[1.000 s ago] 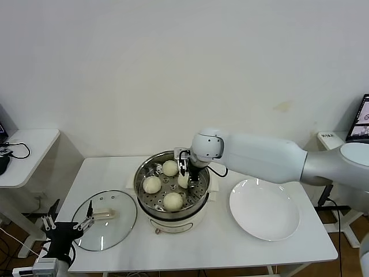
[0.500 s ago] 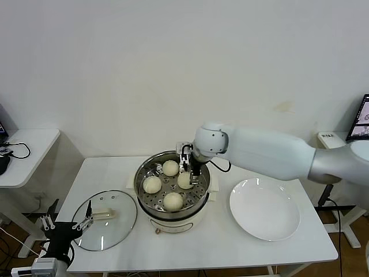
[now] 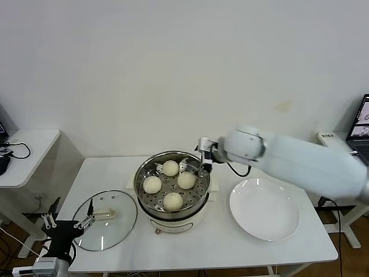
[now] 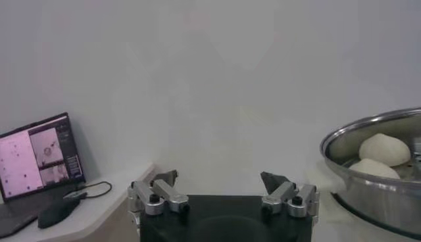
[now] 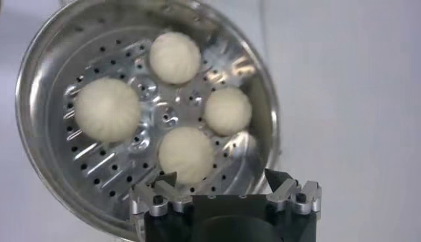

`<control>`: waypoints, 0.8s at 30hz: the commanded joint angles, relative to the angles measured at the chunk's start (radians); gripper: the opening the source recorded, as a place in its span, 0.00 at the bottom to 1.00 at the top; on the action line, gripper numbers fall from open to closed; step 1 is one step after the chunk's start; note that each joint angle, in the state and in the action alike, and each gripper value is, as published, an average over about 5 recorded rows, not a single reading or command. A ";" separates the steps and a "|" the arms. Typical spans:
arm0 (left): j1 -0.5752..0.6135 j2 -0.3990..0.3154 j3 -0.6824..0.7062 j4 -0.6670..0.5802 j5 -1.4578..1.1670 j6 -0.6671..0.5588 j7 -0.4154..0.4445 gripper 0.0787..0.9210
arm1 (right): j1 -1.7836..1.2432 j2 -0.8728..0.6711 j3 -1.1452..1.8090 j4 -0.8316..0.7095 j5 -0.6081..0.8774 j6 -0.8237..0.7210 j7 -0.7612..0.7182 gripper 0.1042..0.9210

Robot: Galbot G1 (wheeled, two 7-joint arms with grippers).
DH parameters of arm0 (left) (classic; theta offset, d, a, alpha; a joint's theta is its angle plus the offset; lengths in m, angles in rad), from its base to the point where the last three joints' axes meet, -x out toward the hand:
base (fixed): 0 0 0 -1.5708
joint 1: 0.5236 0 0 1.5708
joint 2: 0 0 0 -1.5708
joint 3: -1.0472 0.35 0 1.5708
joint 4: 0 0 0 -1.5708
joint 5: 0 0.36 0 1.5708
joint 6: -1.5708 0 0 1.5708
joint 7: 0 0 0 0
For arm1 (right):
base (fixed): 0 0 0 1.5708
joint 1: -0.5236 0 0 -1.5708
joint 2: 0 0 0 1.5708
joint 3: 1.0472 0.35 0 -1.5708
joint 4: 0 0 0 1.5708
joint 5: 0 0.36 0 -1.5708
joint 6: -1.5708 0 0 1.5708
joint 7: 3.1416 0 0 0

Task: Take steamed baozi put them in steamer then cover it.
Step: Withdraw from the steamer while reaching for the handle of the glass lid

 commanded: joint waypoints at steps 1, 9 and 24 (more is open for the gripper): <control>0.000 -0.005 0.003 0.007 0.004 -0.017 0.001 0.88 | -0.691 -0.276 0.597 0.228 0.008 0.337 0.525 0.88; 0.000 -0.017 0.024 0.033 0.039 -0.047 0.017 0.88 | -1.434 -0.023 1.328 0.211 -0.239 0.692 0.491 0.88; -0.027 0.058 0.002 0.230 0.600 -0.180 0.038 0.88 | -1.820 0.531 1.868 0.177 -0.309 0.876 0.219 0.88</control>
